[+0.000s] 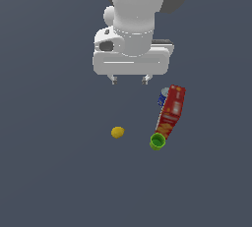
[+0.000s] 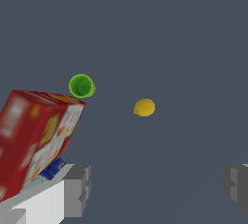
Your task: Pick up a designated object from a clutter of objects.
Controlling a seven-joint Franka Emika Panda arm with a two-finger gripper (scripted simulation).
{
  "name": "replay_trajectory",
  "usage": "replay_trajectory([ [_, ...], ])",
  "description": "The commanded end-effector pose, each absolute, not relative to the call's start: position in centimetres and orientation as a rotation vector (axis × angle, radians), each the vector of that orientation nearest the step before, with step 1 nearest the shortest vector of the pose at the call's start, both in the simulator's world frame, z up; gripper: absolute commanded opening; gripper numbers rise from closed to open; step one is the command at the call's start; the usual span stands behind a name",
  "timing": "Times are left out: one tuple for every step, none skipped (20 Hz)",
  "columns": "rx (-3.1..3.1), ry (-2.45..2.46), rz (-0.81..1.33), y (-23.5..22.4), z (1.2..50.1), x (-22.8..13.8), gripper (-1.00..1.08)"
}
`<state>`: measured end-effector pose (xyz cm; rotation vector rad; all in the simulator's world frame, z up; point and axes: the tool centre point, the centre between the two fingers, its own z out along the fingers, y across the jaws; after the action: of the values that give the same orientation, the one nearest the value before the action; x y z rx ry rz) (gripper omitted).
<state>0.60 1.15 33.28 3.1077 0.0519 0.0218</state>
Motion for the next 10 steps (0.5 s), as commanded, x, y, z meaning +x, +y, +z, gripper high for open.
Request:
replay_trajectory([
  [3.108,0.042,0.021,1.8,32.8,0.5,1.0],
  [3.108,0.036,0.022,2.1,32.5,0.4,1.0],
  [3.109,0.028,0.022,2.4,32.2,0.4,1.0],
  [3.109,0.02,0.022,2.8,31.9,0.3,1.0],
  [3.11,0.01,0.022,3.2,31.5,0.2,1.0],
  [3.11,0.001,0.022,3.7,31.1,0.0,1.0],
  [3.111,-0.01,0.022,4.2,30.6,-0.1,1.0],
  [3.111,-0.022,0.022,4.8,30.2,-0.3,1.0],
  [3.112,-0.034,0.023,5.3,29.7,-0.5,1.0],
  [3.112,-0.047,0.023,5.9,29.1,-0.7,1.0],
])
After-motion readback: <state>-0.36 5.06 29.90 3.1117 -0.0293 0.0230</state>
